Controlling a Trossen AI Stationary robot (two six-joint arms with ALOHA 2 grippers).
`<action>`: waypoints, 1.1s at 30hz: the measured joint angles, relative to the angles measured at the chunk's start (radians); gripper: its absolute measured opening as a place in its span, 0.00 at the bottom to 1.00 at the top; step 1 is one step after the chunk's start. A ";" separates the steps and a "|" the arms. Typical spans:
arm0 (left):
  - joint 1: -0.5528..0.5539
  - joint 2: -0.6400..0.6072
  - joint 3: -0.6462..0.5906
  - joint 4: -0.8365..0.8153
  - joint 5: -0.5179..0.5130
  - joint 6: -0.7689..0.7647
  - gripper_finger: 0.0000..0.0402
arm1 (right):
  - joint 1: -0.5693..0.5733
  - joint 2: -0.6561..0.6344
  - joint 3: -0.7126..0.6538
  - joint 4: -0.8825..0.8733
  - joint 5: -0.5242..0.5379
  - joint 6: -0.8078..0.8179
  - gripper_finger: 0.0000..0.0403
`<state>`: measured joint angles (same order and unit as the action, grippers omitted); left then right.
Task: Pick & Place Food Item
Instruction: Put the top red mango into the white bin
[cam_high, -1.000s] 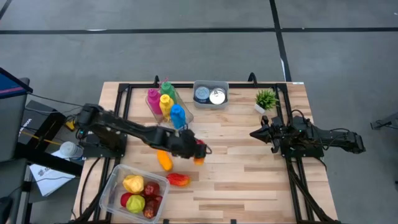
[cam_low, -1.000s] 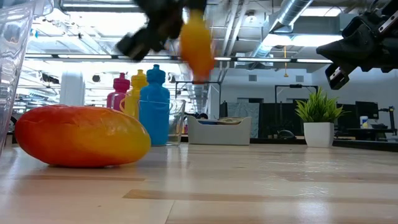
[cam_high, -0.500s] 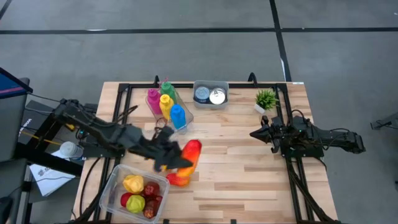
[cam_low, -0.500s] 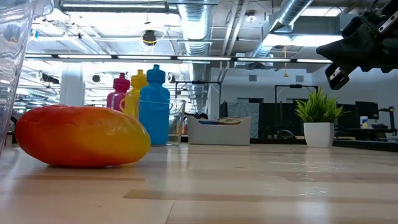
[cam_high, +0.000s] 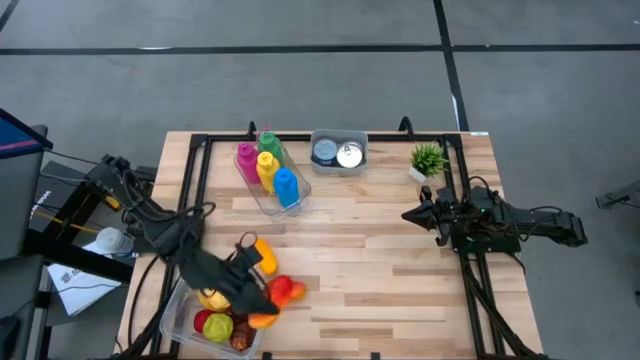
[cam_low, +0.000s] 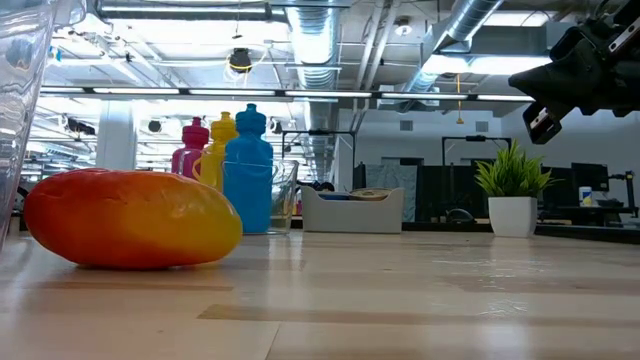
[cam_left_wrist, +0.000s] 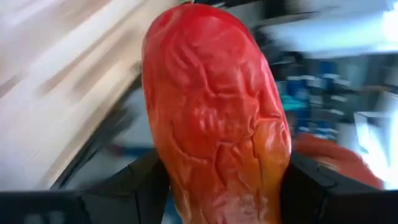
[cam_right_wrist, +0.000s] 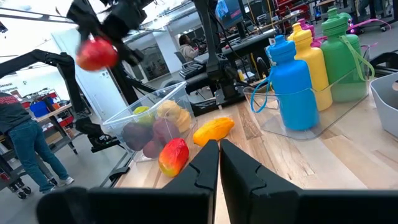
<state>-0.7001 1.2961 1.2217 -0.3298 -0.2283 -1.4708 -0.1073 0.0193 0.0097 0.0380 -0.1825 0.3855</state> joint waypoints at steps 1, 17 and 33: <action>-0.015 0.000 0.000 -0.060 0.000 -0.057 0.55 | 0.000 0.000 0.000 0.000 0.000 0.000 0.03; -0.250 0.000 0.000 -0.573 0.045 -0.801 0.55 | 0.000 0.000 0.000 0.000 0.000 0.000 0.03; -0.324 0.000 0.000 -0.842 0.341 -0.920 0.56 | 0.000 0.000 0.000 0.000 0.000 0.000 0.03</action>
<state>-1.0242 1.2961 1.2213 -1.1715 0.1130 -2.3908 -0.1072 0.0196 0.0097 0.0380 -0.1825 0.3855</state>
